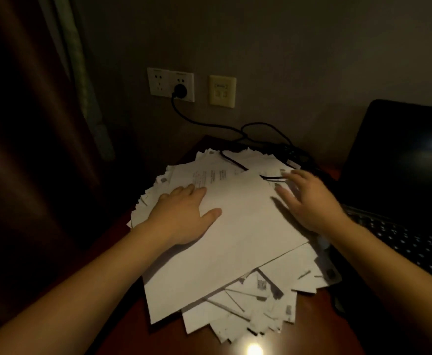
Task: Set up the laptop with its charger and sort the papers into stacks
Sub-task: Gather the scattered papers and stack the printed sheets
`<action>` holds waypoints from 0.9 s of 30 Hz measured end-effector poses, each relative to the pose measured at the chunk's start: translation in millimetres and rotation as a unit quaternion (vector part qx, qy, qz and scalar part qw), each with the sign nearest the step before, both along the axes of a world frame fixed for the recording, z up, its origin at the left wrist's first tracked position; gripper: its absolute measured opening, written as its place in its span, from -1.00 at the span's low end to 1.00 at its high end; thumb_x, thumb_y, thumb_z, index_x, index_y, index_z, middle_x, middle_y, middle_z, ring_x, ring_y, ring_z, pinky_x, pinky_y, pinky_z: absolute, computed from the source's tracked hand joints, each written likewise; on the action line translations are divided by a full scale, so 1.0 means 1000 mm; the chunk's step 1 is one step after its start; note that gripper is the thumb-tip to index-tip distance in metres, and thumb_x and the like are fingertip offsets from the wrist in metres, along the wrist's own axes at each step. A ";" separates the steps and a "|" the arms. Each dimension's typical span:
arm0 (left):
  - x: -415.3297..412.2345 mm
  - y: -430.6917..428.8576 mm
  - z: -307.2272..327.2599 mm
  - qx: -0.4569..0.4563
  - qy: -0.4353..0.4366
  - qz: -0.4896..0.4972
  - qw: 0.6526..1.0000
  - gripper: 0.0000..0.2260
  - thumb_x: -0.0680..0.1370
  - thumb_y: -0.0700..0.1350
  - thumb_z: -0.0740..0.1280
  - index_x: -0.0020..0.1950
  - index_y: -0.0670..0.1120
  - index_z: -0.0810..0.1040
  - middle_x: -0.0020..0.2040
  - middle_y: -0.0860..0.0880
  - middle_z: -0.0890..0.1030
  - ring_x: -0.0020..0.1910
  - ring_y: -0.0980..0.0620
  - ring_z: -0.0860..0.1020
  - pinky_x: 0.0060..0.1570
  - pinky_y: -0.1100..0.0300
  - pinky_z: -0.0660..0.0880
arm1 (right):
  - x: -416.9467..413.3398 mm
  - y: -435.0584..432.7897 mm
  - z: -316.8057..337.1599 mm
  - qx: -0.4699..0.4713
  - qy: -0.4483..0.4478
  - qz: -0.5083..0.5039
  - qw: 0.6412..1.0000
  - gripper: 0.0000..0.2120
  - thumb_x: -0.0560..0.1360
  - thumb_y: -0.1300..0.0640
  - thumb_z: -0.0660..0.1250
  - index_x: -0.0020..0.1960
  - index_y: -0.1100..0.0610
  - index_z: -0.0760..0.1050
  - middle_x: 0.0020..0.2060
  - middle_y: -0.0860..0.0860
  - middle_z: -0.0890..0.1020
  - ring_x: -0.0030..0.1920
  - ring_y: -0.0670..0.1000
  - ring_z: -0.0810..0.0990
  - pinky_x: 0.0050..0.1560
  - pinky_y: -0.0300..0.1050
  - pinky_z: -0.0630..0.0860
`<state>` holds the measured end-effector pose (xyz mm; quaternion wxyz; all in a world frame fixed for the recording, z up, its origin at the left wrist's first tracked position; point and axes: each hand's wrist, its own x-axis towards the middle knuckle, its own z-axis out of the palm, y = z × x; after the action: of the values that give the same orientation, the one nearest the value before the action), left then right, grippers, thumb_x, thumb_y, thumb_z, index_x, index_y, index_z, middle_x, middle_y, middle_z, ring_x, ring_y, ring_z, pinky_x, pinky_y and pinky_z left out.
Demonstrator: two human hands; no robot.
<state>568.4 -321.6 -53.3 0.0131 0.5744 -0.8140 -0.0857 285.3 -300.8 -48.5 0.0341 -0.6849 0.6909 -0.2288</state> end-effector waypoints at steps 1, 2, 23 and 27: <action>-0.001 0.007 0.000 -0.010 -0.002 0.002 1.000 -0.30 0.60 0.39 -0.03 0.64 0.04 0.05 0.63 -0.05 0.15 0.54 -0.11 0.20 0.49 -0.04 0.19 | 0.007 0.015 -0.002 0.040 -0.024 0.026 0.999 -0.44 0.62 -0.22 0.15 0.54 -0.01 0.28 0.51 0.01 0.32 0.50 0.04 0.26 0.44 -0.09 0.19; -0.001 0.016 -0.001 -0.024 -0.007 0.006 1.000 -0.31 0.60 0.39 -0.03 0.64 0.03 0.07 0.60 -0.06 0.20 0.51 -0.13 0.23 0.46 -0.04 0.22 | 0.013 0.030 -0.006 0.082 -0.024 0.044 0.995 -0.39 0.61 -0.27 0.11 0.58 -0.05 0.20 0.55 0.00 0.25 0.53 0.02 0.19 0.45 -0.11 0.12; -0.019 -0.020 0.026 0.082 -0.043 -0.066 0.993 0.12 0.21 0.66 0.23 0.63 0.23 -0.09 0.65 0.09 -0.03 0.62 -0.10 0.02 0.54 -0.22 0.04 | 0.019 0.030 0.025 0.276 -0.071 -0.107 0.953 0.17 0.18 -0.34 0.55 0.59 0.02 0.06 0.53 0.10 0.27 0.46 0.20 0.29 0.37 0.15 0.35; -0.030 -0.033 0.043 0.066 -0.052 -0.078 0.993 0.13 0.19 0.59 0.36 0.62 0.16 0.04 0.63 0.04 0.12 0.57 -0.13 0.18 0.50 -0.17 0.19 | 0.017 0.025 0.023 0.217 -0.108 -0.083 0.967 0.10 0.26 -0.18 0.61 0.60 -0.02 0.05 0.54 0.04 0.26 0.46 0.17 0.32 0.35 0.11 0.38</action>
<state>537.9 -354.2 -10.1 -0.0741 0.5124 -0.8485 -0.1097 302.0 -276.1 -25.4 0.2376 -0.5727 0.7705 -0.1479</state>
